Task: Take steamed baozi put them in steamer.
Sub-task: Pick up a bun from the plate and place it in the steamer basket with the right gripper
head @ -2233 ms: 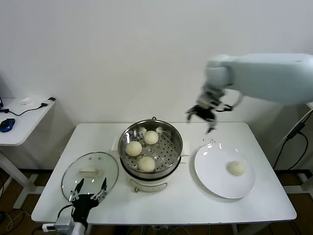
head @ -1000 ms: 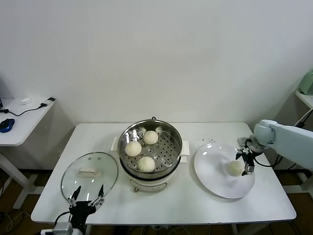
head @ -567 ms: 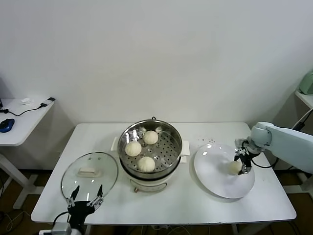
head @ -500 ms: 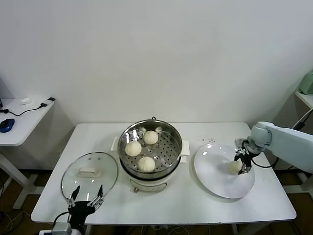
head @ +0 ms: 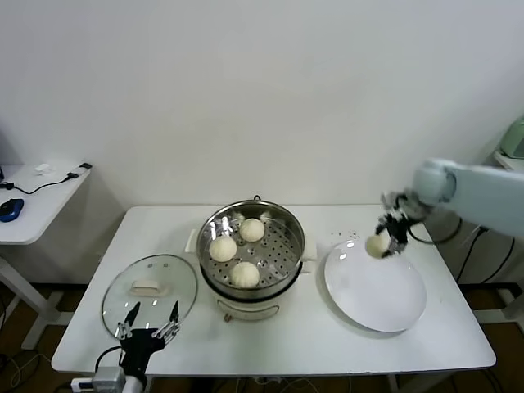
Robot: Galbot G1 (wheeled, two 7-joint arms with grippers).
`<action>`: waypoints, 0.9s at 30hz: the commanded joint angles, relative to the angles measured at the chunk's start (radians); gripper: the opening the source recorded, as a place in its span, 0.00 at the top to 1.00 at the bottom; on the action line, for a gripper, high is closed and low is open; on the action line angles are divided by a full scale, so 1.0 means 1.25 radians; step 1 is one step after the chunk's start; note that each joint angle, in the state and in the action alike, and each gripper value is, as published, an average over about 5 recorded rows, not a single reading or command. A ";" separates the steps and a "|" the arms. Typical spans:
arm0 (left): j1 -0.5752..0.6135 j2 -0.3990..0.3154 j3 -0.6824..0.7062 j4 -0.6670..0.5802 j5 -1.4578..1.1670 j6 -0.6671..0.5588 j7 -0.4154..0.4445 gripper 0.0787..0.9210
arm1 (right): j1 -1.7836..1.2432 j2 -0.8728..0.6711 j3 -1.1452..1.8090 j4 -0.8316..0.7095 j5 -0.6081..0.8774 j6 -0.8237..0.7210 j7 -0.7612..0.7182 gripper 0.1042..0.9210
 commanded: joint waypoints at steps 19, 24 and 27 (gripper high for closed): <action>-0.008 0.006 -0.008 -0.010 -0.013 -0.003 0.001 0.12 | 0.005 0.380 -0.037 0.092 0.347 -0.190 0.222 0.32; -0.007 0.009 -0.010 -0.007 -0.015 -0.003 0.002 0.12 | -0.069 0.384 -0.024 0.037 0.309 -0.191 0.235 0.32; -0.007 0.010 -0.011 -0.006 -0.015 -0.003 0.002 0.12 | -0.094 0.389 -0.019 0.006 0.292 -0.188 0.234 0.32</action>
